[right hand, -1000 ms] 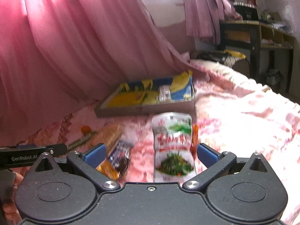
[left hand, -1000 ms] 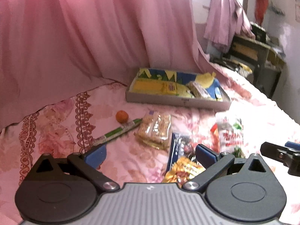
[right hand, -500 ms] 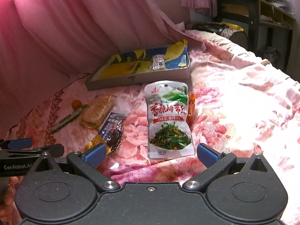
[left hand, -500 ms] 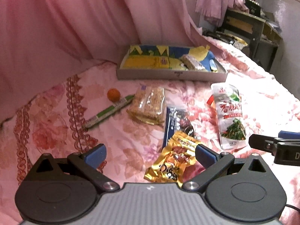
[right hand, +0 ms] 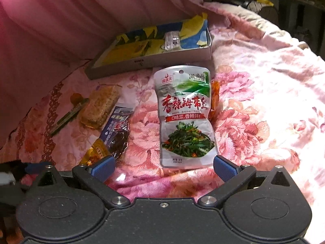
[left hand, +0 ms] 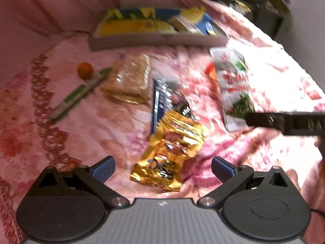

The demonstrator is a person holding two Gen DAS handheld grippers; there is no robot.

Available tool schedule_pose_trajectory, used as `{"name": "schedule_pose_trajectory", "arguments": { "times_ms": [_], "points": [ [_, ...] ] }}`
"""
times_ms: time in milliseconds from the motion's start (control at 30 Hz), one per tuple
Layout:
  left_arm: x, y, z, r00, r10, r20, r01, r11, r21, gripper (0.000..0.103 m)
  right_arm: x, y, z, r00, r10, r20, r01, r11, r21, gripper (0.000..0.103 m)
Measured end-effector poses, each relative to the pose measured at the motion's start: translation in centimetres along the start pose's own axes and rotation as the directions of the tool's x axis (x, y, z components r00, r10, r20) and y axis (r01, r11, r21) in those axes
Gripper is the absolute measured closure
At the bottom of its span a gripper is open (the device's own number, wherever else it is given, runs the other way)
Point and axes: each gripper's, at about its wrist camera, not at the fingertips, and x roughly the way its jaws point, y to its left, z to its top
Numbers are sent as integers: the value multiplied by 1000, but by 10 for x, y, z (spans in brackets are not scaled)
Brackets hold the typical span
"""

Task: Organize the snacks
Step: 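Grasp the gold jerky pouch with the left tool while the right tool grasps the seaweed pouch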

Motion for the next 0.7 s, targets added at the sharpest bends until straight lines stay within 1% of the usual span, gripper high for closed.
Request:
{"name": "schedule_pose_trajectory", "arguments": {
  "times_ms": [67, 200, 300, 400, 467, 500, 533, 567, 633, 700],
  "points": [
    [7, -2, 2, 999, -26, -27, 26, 999, 21, 0, 8, 1, 6, 1000, -29, -7, 29, 999, -24, 1],
    [19, -1, 5, 997, -42, -65, 44, 999, 23, 0, 26, 3, 14, 997, -80, -8, 79, 994, -71, 1],
    [22, 3, 10, 998, -43, -55, 44, 999, 22, 1, 41, 4, 20, 994, -112, -10, 110, 990, -87, 1],
    [26, 6, 15, 998, -48, -50, 49, 998, 33, 2, 53, 4, 25, 993, -114, -11, 113, 991, -78, 1],
    [30, 7, 17, 996, -56, -63, 59, 998, 37, 7, 60, 3, 29, 993, -116, -8, 116, 991, -65, 1],
    [32, 8, 18, 995, -63, -73, 66, 997, 37, 11, 63, 3, 30, 993, -116, -11, 116, 992, -56, 3],
    [34, 8, 18, 993, -75, -85, 79, 996, 36, 16, 66, 2, 30, 993, -115, -15, 114, 992, -44, 5],
    [35, 8, 17, 992, -83, -92, 87, 996, 37, 19, 68, 1, 30, 993, -116, -22, 115, 993, -28, 10],
    [36, 7, 16, 991, -88, -102, 93, 995, 44, 28, 68, 0, 30, 992, -125, -20, 125, 992, -21, 12],
    [35, 7, 15, 991, -92, -99, 97, 994, 42, 33, 65, 1, 29, 991, -131, -11, 131, 991, -23, 18]
  ]
}}
